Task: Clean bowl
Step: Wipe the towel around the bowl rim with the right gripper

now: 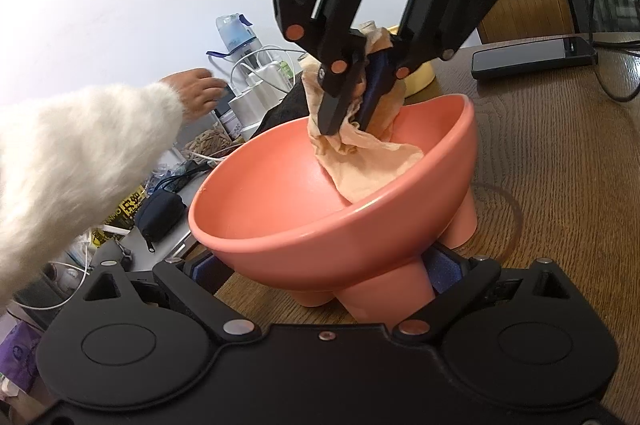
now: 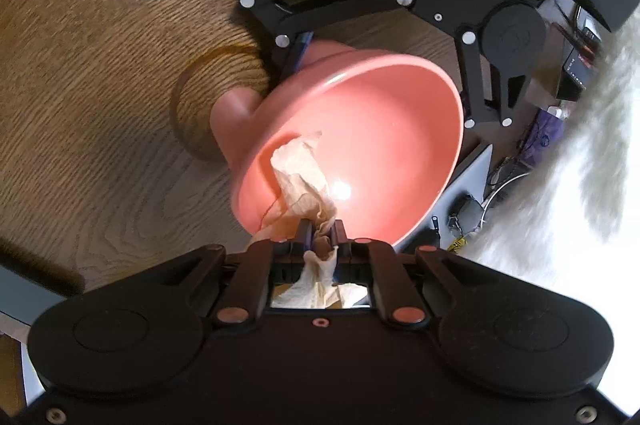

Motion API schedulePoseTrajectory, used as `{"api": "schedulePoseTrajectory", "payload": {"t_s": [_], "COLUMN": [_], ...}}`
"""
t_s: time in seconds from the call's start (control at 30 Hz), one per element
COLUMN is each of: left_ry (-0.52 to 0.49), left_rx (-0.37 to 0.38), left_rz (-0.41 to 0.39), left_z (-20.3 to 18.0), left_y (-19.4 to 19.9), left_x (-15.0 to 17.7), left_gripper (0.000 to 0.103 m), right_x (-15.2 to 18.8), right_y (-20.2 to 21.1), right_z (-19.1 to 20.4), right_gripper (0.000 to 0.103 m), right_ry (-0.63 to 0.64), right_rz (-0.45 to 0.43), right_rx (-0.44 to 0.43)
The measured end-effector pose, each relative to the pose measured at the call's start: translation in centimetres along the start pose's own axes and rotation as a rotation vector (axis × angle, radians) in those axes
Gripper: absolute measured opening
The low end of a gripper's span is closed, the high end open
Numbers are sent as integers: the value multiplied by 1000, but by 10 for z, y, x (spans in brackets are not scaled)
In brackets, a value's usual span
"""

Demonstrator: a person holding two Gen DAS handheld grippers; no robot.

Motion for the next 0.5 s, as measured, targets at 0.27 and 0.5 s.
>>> {"api": "schedulePoseTrajectory", "payload": {"t_s": [0.27,0.5], "left_ry": [15,11], "left_rx": [11,8], "left_rz": [5,3], "left_z": [1,1], "left_y": [-2,-1], "left_x": [-1,-2], "left_gripper": [97,97], "right_x": [-5,-5], "right_y": [4,6], "right_z": [-2,5], "right_gripper": [10,10], "right_ry": [0,0], "right_rz": [-19,-11], "right_rx": [10,-11]}}
Point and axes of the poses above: each gripper's, at about its wrist camera, not at the fingertips, and y roughly against the way its jaws point, z to its left, x to its underside, the point moved 8 cm from there along -y, roughly the way its jaws point, and after that the axes turned 4 degrees about -x, right-handed, at the moved point
